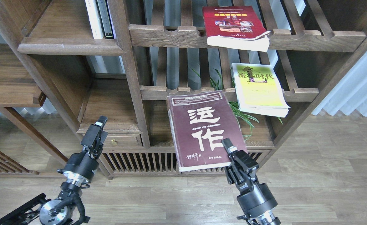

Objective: Organize books on shelf
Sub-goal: 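Pull the maroon book down off the shelf with the right gripper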

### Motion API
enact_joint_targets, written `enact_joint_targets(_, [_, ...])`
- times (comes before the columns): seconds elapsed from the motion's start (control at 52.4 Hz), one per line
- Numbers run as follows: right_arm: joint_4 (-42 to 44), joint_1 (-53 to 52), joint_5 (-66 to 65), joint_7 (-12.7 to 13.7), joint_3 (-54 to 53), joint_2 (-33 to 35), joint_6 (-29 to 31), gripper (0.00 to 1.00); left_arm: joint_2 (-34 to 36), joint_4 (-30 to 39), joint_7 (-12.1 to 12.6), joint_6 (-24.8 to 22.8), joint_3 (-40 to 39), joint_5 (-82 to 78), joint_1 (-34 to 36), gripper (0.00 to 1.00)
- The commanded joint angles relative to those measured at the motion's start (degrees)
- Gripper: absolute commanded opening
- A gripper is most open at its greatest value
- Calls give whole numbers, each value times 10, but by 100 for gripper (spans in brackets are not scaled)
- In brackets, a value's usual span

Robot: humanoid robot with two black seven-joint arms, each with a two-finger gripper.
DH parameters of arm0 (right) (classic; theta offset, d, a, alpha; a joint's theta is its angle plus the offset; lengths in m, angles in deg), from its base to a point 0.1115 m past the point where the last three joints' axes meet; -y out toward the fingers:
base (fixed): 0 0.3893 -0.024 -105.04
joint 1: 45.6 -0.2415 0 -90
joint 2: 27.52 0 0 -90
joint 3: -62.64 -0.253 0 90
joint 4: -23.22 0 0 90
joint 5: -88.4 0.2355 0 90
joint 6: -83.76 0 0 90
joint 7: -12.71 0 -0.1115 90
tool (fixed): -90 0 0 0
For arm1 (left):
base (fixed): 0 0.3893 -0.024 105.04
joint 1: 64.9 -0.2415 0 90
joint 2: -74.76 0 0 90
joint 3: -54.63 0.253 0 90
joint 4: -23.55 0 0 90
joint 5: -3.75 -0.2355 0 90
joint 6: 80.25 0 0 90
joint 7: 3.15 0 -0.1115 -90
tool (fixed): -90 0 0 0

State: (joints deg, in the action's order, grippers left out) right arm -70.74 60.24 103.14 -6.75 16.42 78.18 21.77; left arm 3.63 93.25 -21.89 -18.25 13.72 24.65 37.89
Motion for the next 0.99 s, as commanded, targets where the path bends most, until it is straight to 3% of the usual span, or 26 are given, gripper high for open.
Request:
enact_joint_targets(0.0, [14, 2, -14, 4, 2, -23, 0, 2, 41, 44, 10, 0, 10, 57, 0, 92])
enact_joint_targets(0.115, [20, 0, -16, 5, 2, -27, 0, 2, 58, 58, 11, 0, 14, 67, 0, 92])
enact_joint_targets(0.21, [32, -7, -17, 5, 3, -29, 0, 2, 86, 67, 28, 0, 40, 68, 2, 92])
enact_joint_targets(0.477, [45, -5, -27, 28, 6, -51, 0, 2, 137, 86, 126, 0, 75, 79, 3, 92])
enact_joint_targets(0.592, [48, -5, -29, 36, 13, -64, 0, 3, 140, 94, 151, 0, 78, 85, 4, 91])
enact_joint_targets(0.726, [50, -4, -32, 48, 17, -81, 0, 3, 154, 93, 157, 0, 78, 87, 7, 83])
enact_joint_targets(0.974, [64, -5, -36, 56, 16, -101, 0, 3, 154, 90, 151, 0, 73, 106, 28, 85])
